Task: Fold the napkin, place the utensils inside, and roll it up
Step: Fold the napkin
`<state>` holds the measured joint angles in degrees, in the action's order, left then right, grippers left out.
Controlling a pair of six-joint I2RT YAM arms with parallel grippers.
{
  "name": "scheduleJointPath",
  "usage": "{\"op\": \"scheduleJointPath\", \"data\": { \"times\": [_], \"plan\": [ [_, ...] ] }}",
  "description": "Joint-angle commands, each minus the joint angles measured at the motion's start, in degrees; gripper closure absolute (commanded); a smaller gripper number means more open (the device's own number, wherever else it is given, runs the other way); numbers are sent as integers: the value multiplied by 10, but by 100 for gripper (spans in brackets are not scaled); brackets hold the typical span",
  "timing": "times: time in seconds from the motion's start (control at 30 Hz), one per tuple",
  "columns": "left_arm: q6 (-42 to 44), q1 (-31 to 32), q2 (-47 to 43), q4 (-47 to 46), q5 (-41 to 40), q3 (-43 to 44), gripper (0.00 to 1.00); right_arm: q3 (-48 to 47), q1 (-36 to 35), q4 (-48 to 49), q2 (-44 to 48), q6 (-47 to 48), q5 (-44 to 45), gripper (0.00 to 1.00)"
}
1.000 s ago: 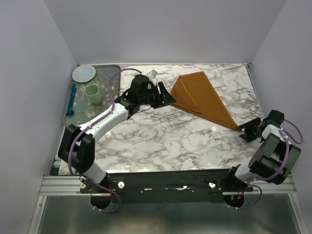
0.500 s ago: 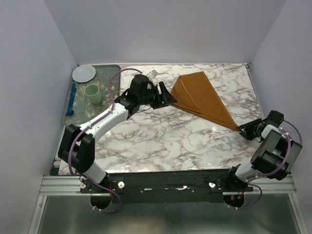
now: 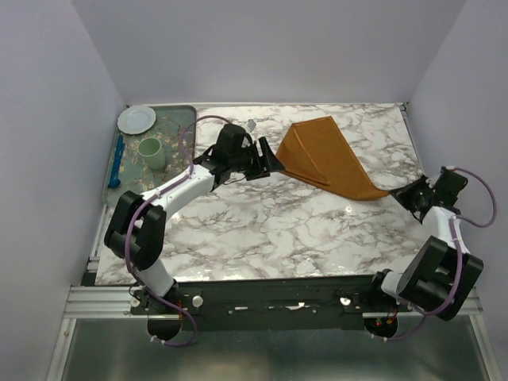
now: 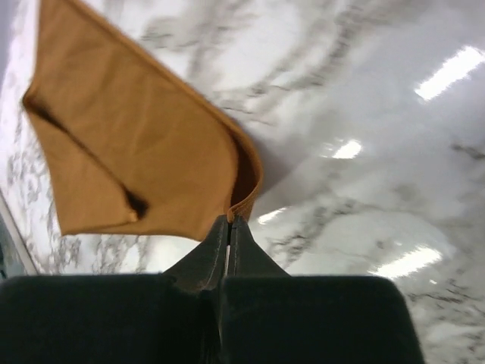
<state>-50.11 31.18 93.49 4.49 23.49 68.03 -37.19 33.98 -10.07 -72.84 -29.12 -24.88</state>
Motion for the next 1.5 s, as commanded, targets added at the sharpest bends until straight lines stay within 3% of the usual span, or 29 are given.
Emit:
{"op": "scheduleJointPath", "data": {
  "times": [0.0,0.27,0.47,0.67,1.0,1.47],
  "plan": [
    [10,-6,48,16,-19,24,26,-67,-82,15,27,71,-40,99],
    [-12,-12,91,2,-41,52,26,-188,-264,-24,-51,143,-27,99],
    [-25,-19,119,-2,-49,69,26,-341,-353,-108,-193,206,-54,99],
    [-39,-30,134,-9,-49,70,27,-425,-437,-116,-281,220,-37,99],
    [-42,-37,133,-11,-52,59,27,-522,-495,-136,-369,226,-33,99],
    [-45,-46,133,-16,-49,54,27,-573,-505,-141,-427,188,-10,98]
  ]
}}
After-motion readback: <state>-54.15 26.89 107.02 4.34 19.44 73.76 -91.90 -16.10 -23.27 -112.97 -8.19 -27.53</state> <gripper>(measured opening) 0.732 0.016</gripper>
